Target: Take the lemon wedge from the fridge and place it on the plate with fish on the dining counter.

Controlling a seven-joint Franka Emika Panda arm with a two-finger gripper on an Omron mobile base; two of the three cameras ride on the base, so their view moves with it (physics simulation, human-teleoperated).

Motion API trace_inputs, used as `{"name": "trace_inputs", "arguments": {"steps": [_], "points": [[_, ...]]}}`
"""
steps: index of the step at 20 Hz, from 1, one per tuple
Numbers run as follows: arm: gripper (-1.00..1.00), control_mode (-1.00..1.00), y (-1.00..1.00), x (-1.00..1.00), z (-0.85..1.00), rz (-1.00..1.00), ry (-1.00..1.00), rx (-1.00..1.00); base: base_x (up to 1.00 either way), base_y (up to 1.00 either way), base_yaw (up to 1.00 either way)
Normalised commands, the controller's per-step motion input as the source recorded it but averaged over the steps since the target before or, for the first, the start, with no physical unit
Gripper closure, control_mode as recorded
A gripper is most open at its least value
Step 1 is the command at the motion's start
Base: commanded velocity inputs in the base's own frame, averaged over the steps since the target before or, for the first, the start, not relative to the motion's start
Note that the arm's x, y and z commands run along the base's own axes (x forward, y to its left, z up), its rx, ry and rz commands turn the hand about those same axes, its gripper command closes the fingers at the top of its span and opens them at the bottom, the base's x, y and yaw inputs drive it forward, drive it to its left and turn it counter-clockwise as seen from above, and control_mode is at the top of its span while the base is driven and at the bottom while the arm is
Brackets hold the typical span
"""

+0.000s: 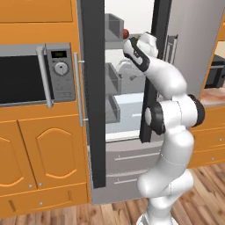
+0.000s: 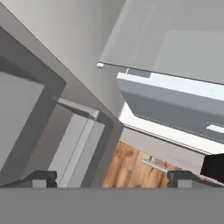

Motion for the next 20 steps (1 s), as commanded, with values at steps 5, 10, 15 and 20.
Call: {"name": "trace_inputs", "arguments": {"steps": [5,10,15,20], "points": [[-1.0,-1.0,-0.23,-1.0,-0.1,-0.16,-0.55,-0.08,0.0,0.0,0.0],[-1.0,-1.0,-0.09,-1.0,-0.14,-0.12,-0.6,-0.27,0.0,0.0,0.0],[-1.0,-1.0,0.32,-0.99,-0.23,0.05,-0.63,-0.47,0.0,0.0,0.0],[-1.0,-1.0,0.0,-0.11,0.27,-0.07,-0.04,0.0,0.0,0.0,0.0]]}}
